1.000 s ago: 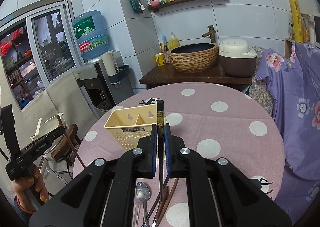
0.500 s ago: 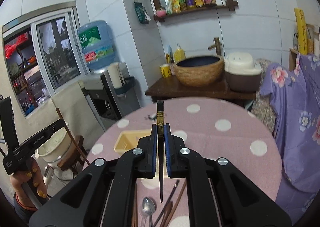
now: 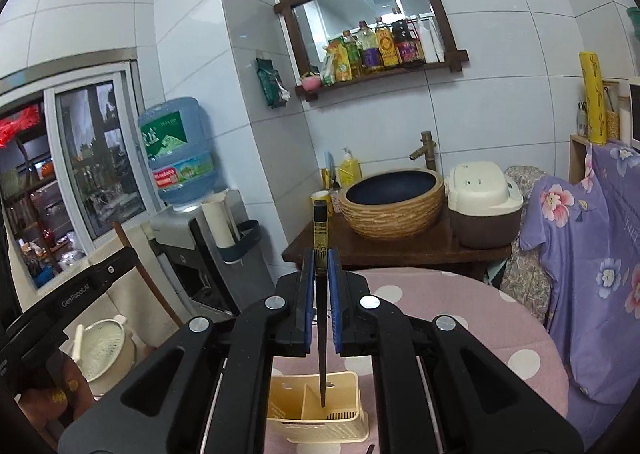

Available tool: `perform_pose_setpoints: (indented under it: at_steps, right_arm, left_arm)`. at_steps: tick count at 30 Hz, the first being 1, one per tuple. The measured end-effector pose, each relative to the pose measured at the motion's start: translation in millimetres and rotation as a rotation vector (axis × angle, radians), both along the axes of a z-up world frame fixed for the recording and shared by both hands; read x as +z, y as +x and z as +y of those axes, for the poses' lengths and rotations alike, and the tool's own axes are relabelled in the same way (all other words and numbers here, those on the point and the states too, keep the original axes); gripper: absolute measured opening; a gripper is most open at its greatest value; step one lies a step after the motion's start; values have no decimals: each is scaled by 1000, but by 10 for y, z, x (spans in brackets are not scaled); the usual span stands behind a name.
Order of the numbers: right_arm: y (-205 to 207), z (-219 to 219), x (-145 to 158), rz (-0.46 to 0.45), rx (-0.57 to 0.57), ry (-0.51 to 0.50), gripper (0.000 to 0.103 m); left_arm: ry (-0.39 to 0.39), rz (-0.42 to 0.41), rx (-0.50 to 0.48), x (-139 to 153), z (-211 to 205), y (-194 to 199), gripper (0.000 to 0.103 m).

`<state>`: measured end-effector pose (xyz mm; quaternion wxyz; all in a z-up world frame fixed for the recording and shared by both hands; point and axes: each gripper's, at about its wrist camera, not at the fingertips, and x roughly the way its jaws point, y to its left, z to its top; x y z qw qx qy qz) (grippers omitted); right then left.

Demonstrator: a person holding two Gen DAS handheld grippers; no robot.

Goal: Organize utensils
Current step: 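Carry both held chopsticks over the beige holder and lower them in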

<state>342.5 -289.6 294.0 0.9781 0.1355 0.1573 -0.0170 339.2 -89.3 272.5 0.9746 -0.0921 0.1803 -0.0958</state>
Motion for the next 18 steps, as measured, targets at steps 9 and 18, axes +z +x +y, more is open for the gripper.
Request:
perform_pose_setpoints:
  at_steps: [9, 18]
  right_arm:
    - [294, 53, -747, 125, 4, 11, 8]
    - [379, 28, -1025, 170, 28, 28, 8]
  left_arm:
    - [11, 135, 10, -820, -56, 323, 7]
    - [42, 192, -1, -1103, -91, 414, 7]
